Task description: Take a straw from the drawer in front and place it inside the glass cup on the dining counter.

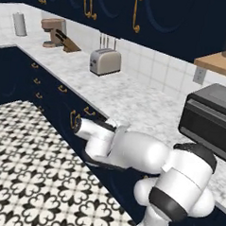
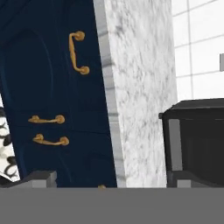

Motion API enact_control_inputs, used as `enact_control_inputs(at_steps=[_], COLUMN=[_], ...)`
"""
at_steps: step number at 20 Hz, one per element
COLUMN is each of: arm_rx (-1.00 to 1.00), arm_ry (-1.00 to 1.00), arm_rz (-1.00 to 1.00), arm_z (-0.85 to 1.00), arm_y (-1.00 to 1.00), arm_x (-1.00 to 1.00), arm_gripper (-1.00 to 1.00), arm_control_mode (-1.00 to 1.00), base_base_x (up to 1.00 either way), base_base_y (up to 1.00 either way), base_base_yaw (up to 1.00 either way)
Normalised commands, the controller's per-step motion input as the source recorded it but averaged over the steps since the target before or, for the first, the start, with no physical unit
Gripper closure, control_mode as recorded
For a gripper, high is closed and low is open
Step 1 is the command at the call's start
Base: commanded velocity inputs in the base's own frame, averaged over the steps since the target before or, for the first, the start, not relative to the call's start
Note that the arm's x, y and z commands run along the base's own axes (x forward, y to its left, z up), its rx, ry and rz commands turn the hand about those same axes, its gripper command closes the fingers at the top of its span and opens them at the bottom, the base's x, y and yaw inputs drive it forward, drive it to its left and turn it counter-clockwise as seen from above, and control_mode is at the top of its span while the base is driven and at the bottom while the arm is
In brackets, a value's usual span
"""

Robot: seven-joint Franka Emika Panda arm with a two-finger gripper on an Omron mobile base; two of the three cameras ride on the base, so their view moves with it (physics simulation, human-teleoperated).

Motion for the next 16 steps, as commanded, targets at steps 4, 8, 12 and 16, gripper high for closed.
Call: enact_control_inputs(at_steps=[4, 8, 12, 16], arm_rx=[-0.21, -0.16, -0.14, -0.10], arm_ry=[-0.03, -0.10, -0.13, -0.06], arm_rz=[-0.17, -0.14, -0.16, -0.17], arm_z=[-0.69, -0.57, -0.49, -0.43], arm_y=[-0.28, -0.27, -0.22, -0.34], arm_x=[0.51, 0.44, 0.41, 0.56], arm_gripper=[-1.00, -1.00, -1.00, -1.00], arm_control_mode=[-1.00, -1.00, -1.00, -1.00], base_base_x=[0.00, 0.00, 0.00, 0.00], base_base_y=[0.00, 0.00, 0.00, 0.00], base_base_yaw=[0.00, 0.00, 0.00, 0.00])
